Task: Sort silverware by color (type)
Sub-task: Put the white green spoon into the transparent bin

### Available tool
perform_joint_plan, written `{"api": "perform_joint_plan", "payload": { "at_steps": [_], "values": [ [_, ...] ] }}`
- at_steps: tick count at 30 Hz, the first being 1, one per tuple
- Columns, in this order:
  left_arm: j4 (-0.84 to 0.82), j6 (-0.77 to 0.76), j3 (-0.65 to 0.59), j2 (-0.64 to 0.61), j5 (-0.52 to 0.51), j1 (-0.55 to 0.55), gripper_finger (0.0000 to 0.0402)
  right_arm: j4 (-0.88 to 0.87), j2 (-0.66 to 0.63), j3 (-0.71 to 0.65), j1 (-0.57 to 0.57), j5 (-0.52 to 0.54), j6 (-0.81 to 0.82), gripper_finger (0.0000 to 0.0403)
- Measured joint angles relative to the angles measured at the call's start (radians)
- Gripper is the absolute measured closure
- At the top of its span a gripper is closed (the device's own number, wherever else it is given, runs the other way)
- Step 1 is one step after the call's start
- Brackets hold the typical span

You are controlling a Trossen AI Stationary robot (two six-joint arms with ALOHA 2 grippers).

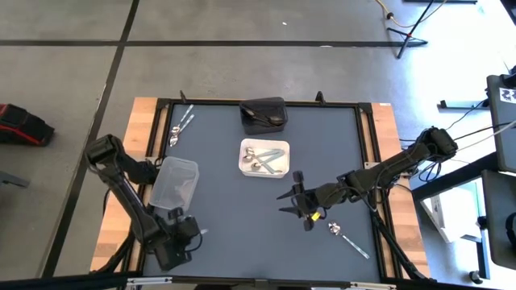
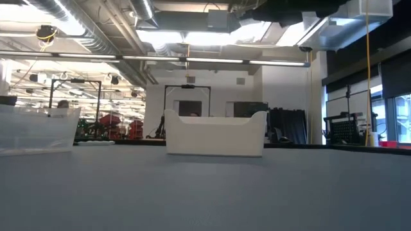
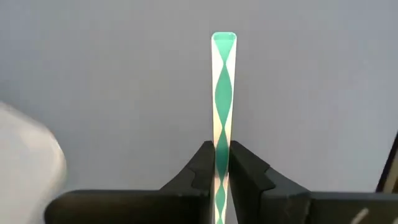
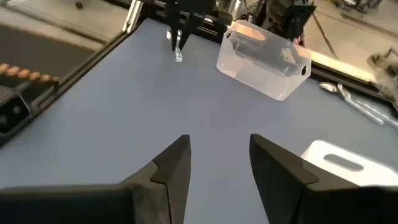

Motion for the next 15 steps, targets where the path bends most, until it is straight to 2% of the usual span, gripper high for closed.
{"api": "perform_joint_plan", "payload": {
  "at_steps": [5, 9, 15],
  "values": [
    [0.036, 0.246, 0.0, -0.086, -0.134, 0.058, 0.0373, -0.02, 0.0, 0.0, 0.0, -0.009, 0.119, 0.0246],
    [0.077, 0.464, 0.001, -0.144, -0.216, 0.132, 0.0371, -0.064, 0.0, 0.0, 0.0, -0.077, 0.171, 0.0246],
    [0.136, 0.704, 0.002, -0.22, -0.248, 0.248, 0.037, -0.107, 0.0, -0.015, 0.002, -0.078, 0.256, 0.0246]
  ]
}}
